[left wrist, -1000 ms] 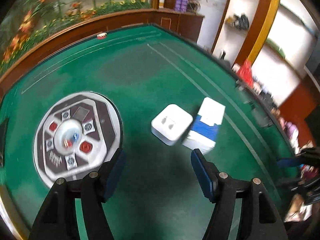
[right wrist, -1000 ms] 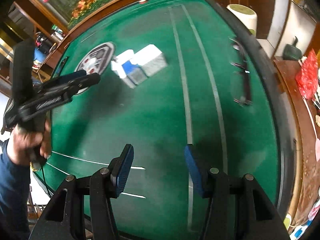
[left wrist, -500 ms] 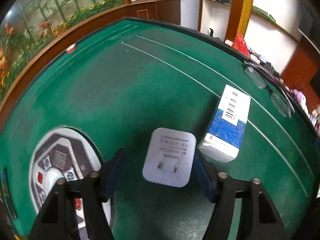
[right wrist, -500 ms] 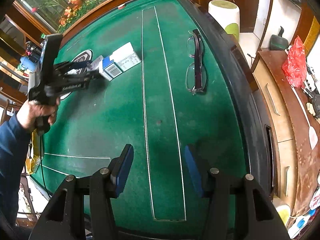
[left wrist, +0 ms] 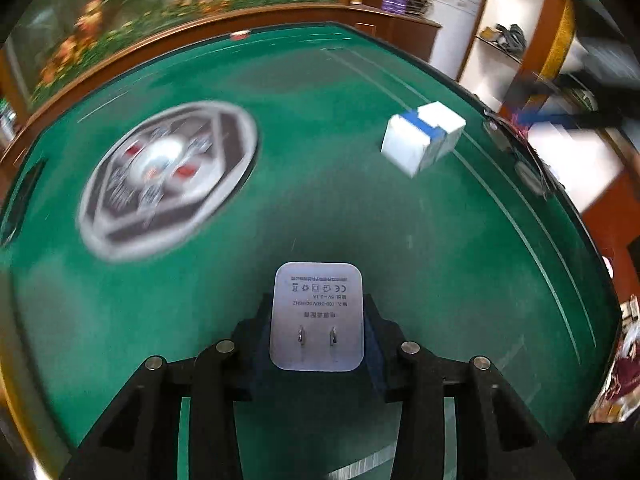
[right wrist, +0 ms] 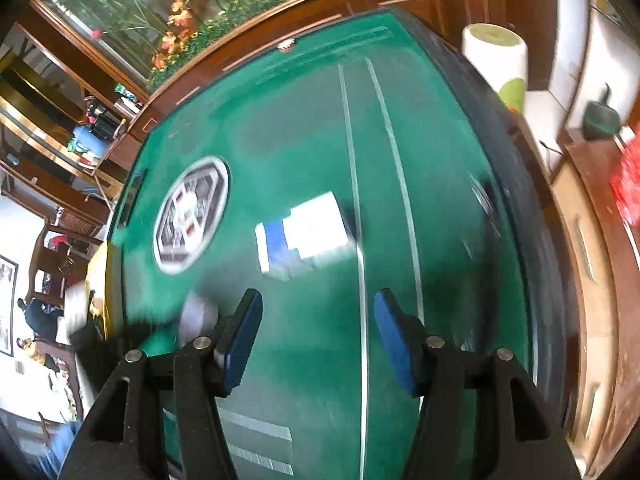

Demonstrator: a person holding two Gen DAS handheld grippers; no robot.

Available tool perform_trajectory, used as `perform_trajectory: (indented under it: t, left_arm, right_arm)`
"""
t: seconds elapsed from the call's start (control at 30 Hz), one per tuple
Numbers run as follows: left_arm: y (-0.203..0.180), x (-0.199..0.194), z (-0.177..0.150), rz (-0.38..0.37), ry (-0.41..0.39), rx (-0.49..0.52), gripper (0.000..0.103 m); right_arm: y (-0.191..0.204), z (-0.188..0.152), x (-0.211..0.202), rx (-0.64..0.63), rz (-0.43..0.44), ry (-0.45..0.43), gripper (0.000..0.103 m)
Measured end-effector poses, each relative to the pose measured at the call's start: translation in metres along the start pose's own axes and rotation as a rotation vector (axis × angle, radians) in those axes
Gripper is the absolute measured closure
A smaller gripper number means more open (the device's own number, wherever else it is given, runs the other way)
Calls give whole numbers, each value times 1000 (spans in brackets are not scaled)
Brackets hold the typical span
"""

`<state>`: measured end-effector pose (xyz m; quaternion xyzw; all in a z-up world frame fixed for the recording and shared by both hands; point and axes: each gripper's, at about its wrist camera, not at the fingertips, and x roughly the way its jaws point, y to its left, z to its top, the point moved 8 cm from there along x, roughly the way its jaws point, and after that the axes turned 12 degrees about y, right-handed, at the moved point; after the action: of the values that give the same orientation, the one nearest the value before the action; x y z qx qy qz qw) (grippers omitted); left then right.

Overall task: Organize rigid objects
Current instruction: 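Grasp white charger with left tool while right tool grasps blue-and-white box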

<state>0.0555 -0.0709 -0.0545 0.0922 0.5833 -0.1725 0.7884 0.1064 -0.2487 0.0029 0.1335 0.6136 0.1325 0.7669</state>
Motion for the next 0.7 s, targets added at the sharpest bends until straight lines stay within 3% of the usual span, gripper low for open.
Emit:
perform_trajectory:
  t: [0.17,0.3,0.43,0.53,0.63,0.7]
  left_arm:
    - [10,-11,-34,4,5,-76,61]
    - [16,-15,-46,-4,3,-117,61]
    - [21,-17,-50,-16,5,-145,61]
    - [25,-18,-52,-32,3,-169,61]
    - [25,-17,-51,-31,4,-167,61]
    - [25,-18,-52,-31,2,-160,61]
  right_arm:
    - [3,64,44,-28,-52,34,43]
    - [-3,68,78,-27,-30,132,43]
    - [7,20,75,-22,45,225,43]
    - [33,-42,63,-47,182,305,42]
    - [39,-77,49,-74,154,284,42]
    - [38,-80,38,-110,97,224,42]
